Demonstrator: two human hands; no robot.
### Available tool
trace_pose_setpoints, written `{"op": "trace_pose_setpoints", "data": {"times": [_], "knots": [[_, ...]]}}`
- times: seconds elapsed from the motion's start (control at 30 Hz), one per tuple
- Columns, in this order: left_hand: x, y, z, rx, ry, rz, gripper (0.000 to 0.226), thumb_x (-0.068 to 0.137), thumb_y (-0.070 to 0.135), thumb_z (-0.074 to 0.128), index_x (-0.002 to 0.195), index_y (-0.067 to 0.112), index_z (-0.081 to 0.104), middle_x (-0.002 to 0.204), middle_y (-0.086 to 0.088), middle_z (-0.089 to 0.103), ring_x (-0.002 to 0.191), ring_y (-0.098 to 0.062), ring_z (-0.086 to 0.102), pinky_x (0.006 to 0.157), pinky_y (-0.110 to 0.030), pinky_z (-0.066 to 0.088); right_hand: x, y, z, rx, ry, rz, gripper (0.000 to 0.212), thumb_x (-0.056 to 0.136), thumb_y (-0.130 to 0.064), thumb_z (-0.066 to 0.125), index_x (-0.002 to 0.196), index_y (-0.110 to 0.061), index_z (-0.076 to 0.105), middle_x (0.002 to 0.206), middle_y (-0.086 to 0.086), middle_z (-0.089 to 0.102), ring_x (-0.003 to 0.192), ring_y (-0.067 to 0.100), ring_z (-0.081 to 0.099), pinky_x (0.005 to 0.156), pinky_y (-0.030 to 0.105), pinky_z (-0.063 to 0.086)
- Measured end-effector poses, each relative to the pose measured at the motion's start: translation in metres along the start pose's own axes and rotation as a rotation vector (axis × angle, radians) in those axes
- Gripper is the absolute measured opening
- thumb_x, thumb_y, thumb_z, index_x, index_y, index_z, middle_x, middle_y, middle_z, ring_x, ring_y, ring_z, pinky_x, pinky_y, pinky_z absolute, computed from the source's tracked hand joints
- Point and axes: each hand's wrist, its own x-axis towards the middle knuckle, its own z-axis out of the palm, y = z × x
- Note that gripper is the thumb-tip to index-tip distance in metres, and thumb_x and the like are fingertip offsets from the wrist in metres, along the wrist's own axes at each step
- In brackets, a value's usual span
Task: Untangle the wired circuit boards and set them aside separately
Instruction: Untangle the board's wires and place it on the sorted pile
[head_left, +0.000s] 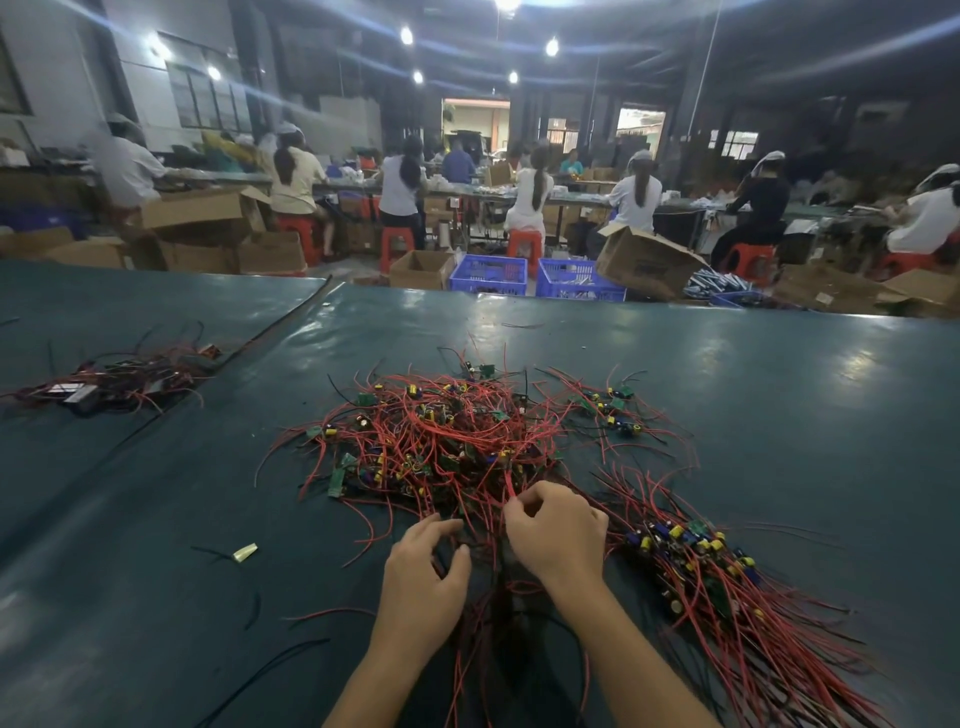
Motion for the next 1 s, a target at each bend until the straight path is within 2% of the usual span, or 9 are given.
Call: {"op": "trace_pose_setpoints", "data": {"times": [0.17,0.3,0.4,0.57,0.7,0.77,0.83,0.93,1.0], "knots": [[0.0,0.0,0.001,-0.008,0.017,0.028,0.025,0.092,0.02,0.061,0.117,0.025,0.064,0.13,0.005,0.054,0.123,-0.012,0.049,0.103,-0.036,0.044,-0.014,0.004,-0.013,0.174,0.048,-0.034,0.027,0.087,-0.033,0.06,0.061,-0.027,0.055,0.062,-0.011,0.061,0.066,0.006,0.055,0.091,0.036,0.039],[-0.001,0.001,0.001,-0.102,0.069,0.044,0.017,0.093,0.02,0.06,0.105,0.031,0.065,0.104,0.014,0.064,0.09,0.003,0.059,0.074,-0.01,0.047,-0.036,0.012,-0.016,0.365,0.034,-0.104,0.026,0.085,-0.025,0.067,0.06,-0.024,0.058,0.059,-0.007,0.059,0.06,0.007,0.056,0.069,0.034,0.048],[0.001,0.005,0.002,-0.339,0.006,-0.098,0.016,0.096,0.02,0.056,0.103,0.02,0.07,0.088,0.005,0.073,0.084,-0.006,0.068,0.072,-0.02,0.054,-0.055,0.016,-0.011,0.457,0.022,-0.166,0.021,0.082,-0.021,0.069,0.063,-0.023,0.06,0.061,-0.006,0.059,0.059,0.009,0.056,0.057,0.027,0.046],[0.002,0.018,0.002,-0.862,-0.195,-0.459,0.024,0.095,0.02,0.056,0.096,0.0,0.069,0.087,-0.015,0.075,0.068,-0.02,0.072,0.054,-0.025,0.057,-0.08,0.013,-0.004,0.335,0.024,-0.419,0.016,0.078,-0.032,0.061,0.067,-0.021,0.06,0.069,-0.012,0.057,0.066,0.006,0.052,0.066,0.032,0.048],[0.002,0.02,0.0,-1.018,-0.216,-0.537,0.022,0.091,0.006,0.058,0.106,-0.009,0.064,0.089,-0.022,0.073,0.063,-0.02,0.071,0.047,-0.023,0.054,-0.088,0.012,-0.003,0.273,0.011,-0.535,0.019,0.08,-0.04,0.06,0.07,-0.024,0.063,0.073,-0.016,0.057,0.069,-0.002,0.05,0.07,0.024,0.044],[0.003,0.018,-0.002,-1.037,-0.223,-0.537,0.021,0.092,0.002,0.055,0.11,-0.005,0.062,0.092,-0.023,0.073,0.066,-0.022,0.072,0.049,-0.026,0.056,-0.087,0.014,-0.006,0.408,-0.035,-0.467,0.027,0.084,-0.049,0.06,0.072,-0.025,0.064,0.073,-0.018,0.058,0.069,-0.002,0.055,0.068,0.027,0.046],[0.002,0.016,-0.005,-0.996,-0.262,-0.516,0.023,0.091,0.001,0.056,0.113,0.001,0.062,0.096,-0.021,0.073,0.073,-0.024,0.072,0.059,-0.032,0.059,-0.083,0.017,-0.008,0.572,-0.062,-0.339,0.033,0.087,-0.053,0.059,0.076,-0.023,0.066,0.074,-0.011,0.064,0.068,0.008,0.062,0.063,0.038,0.051],[-0.001,0.017,-0.008,-0.93,-0.33,-0.473,0.028,0.087,-0.001,0.06,0.114,0.003,0.065,0.099,-0.024,0.071,0.078,-0.027,0.07,0.075,-0.036,0.058,-0.076,0.021,-0.007,0.656,0.009,-0.161,0.013,0.092,-0.037,0.064,0.086,-0.027,0.069,0.077,-0.007,0.07,0.072,0.01,0.068,0.065,0.035,0.056],[-0.004,0.021,-0.009,-0.979,-0.364,-0.465,0.029,0.086,-0.005,0.058,0.114,-0.001,0.064,0.097,-0.027,0.071,0.077,-0.028,0.07,0.072,-0.035,0.06,-0.073,0.023,-0.005,0.722,0.006,-0.058,0.006,0.092,-0.025,0.067,0.095,-0.03,0.067,0.084,-0.012,0.072,0.074,0.008,0.07,0.068,0.029,0.058]]}}
